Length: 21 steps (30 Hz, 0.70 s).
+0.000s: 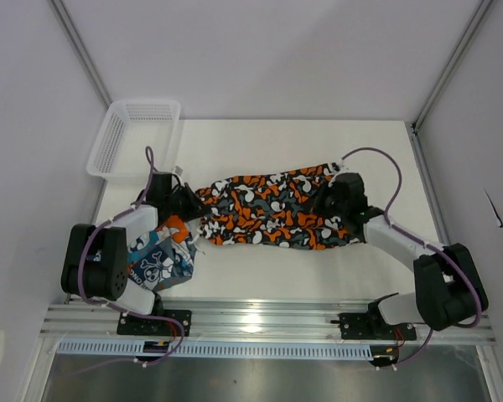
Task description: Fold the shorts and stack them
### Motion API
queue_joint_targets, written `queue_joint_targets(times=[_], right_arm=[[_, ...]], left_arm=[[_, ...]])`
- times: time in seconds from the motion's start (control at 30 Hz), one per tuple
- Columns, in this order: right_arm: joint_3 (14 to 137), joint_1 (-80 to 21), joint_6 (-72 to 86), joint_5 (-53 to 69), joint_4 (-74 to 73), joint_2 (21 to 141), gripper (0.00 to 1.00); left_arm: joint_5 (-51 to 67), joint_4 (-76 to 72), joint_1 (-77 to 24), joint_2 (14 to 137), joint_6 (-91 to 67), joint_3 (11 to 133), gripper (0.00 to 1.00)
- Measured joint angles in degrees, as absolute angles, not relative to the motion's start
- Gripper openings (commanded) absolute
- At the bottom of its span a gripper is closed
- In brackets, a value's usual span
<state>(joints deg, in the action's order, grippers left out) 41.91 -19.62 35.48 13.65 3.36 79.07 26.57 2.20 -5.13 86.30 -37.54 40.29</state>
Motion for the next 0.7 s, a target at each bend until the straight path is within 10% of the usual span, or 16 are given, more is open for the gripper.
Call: queue_joint_targets(times=[0.7], right_arm=[[45.4, -52.6, 48.9, -23.6, 13.5, 100.6, 0.00]], left_arm=[[21.1, 26.8, -5.1, 84.9, -35.9, 57.5, 0.00]])
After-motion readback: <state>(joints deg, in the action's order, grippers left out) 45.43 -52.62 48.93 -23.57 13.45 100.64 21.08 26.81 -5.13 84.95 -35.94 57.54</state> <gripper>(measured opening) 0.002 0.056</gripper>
